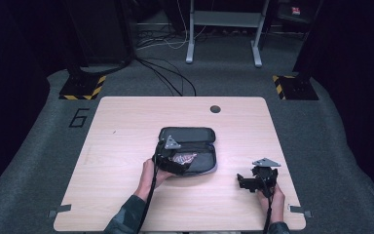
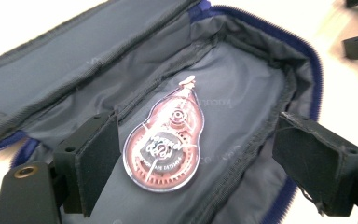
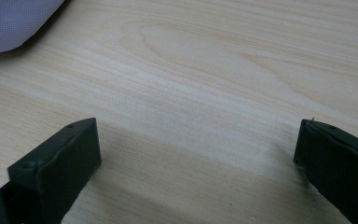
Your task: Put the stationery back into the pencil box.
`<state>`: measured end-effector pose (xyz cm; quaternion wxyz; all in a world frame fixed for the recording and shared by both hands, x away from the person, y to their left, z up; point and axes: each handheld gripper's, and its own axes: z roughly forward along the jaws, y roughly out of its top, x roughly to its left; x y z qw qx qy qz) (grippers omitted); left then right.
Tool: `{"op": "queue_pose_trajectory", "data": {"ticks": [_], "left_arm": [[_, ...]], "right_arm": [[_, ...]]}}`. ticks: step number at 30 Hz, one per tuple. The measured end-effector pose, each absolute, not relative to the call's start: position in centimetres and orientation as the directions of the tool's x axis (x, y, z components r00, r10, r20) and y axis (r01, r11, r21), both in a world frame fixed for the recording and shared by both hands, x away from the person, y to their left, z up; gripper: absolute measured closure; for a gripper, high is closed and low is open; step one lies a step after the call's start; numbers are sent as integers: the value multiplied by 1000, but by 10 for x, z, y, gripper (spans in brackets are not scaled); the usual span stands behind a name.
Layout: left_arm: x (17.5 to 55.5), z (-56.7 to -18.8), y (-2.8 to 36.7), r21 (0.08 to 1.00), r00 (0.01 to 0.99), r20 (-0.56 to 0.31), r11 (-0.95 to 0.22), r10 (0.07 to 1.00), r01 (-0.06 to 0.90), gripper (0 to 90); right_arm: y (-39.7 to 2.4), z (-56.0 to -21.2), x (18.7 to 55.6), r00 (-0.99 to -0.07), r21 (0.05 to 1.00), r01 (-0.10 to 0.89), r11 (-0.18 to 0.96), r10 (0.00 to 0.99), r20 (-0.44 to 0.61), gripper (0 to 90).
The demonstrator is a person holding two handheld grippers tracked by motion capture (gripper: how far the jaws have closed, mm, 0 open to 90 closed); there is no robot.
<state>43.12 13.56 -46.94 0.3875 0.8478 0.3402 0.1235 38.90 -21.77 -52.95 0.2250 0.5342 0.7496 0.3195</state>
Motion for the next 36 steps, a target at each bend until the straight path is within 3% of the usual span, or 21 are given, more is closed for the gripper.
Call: {"op": "queue_pose_trajectory", "data": {"ticks": [18,36], "left_arm": [[379,-434,183,801,705,19,-432,709,414,131],[327,-467,249,789,605,32,-391,796,474,122]], "right_arm": [[-218,-530,389,-327,721,656,224,945,4,0],[-218,-529,389,-328,719,658,225,945,4,0]]}}
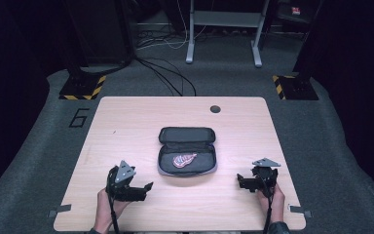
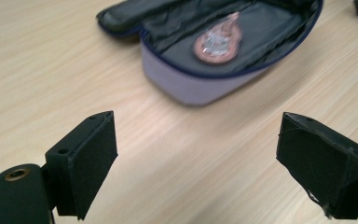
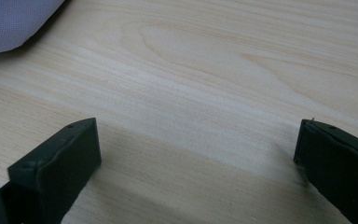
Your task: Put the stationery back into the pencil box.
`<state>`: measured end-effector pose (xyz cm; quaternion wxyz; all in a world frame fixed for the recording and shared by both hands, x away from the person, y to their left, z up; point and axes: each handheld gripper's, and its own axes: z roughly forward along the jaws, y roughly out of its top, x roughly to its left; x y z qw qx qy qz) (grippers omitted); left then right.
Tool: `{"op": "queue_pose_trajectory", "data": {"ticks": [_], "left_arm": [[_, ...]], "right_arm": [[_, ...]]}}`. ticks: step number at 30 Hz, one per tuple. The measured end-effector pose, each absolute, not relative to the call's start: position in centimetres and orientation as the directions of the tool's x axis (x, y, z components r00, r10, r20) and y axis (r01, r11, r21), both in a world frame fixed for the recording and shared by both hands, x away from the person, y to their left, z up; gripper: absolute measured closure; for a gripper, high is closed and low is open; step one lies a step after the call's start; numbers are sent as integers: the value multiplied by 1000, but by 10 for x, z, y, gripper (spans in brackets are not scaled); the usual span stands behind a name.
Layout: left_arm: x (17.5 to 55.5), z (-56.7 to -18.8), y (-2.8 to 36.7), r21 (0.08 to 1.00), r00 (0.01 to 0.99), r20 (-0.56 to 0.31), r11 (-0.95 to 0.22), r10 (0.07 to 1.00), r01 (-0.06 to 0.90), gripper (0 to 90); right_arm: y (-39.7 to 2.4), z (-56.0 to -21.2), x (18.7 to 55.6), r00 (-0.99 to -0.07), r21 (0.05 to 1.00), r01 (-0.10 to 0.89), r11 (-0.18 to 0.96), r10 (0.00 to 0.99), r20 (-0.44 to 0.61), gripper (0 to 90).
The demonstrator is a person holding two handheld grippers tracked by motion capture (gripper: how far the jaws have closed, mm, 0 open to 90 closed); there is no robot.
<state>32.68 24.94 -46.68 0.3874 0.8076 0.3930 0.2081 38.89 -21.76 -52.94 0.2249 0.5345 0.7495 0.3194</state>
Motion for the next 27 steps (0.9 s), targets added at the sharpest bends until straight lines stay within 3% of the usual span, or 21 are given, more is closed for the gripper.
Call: {"op": "queue_pose_trajectory", "data": {"ticks": [14,27], "left_arm": [[316,-520,283,728,485,25,-349,874,590,52],[326,-532,292,725,410,8,-288,912,626,0]], "right_arm": [[-218,-529,389,-328,719,658,225,945,4,0],[-218,-530,389,-328,722,655,224,945,4,0]]}}
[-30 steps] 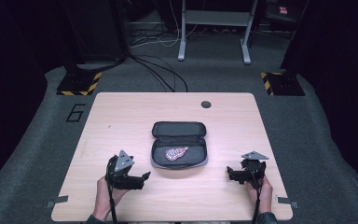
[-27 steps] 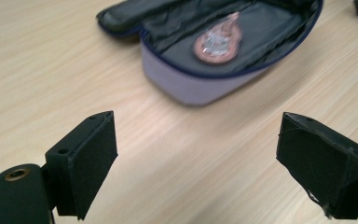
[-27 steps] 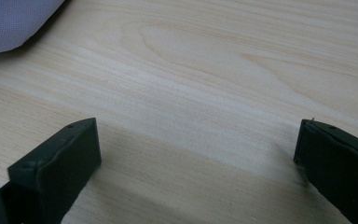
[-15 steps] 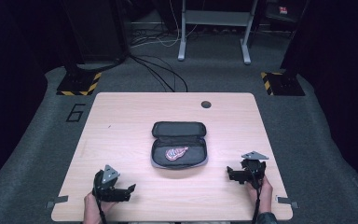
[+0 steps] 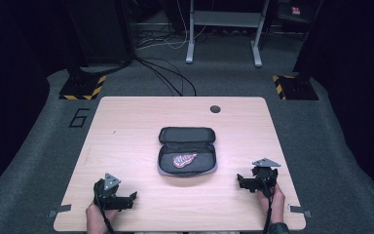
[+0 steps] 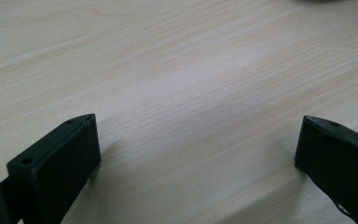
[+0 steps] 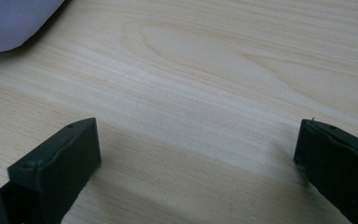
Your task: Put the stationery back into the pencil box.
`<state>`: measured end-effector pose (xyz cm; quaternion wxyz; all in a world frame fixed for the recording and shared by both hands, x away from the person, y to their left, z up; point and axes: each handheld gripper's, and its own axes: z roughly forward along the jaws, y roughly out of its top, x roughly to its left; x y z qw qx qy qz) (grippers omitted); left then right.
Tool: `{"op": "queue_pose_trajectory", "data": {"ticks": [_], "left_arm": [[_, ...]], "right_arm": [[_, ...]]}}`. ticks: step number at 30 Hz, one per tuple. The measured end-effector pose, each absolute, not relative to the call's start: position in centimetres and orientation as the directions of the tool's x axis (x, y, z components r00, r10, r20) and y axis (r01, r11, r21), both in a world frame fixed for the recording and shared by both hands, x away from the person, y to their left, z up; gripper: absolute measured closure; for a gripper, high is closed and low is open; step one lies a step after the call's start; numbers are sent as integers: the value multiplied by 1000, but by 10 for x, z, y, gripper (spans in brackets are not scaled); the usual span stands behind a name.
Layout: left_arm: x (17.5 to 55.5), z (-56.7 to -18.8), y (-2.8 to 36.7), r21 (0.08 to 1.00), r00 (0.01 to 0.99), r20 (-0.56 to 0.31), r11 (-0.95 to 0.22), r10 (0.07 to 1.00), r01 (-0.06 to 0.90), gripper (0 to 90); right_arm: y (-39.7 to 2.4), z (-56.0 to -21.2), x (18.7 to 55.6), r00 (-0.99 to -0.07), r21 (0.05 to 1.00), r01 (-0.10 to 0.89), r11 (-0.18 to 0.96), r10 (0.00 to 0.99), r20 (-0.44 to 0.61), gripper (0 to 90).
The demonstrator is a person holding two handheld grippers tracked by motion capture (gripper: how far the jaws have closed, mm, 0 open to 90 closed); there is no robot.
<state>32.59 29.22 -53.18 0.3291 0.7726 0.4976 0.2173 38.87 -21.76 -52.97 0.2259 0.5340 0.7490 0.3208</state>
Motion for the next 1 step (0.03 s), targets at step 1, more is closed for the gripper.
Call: {"op": "queue_pose_trajectory", "data": {"ticks": [1], "left_arm": [[327,-532,292,726,406,5,-283,914,627,0]], "right_arm": [[-218,-530,389,-329,720,656,225,944,4,0]]}}
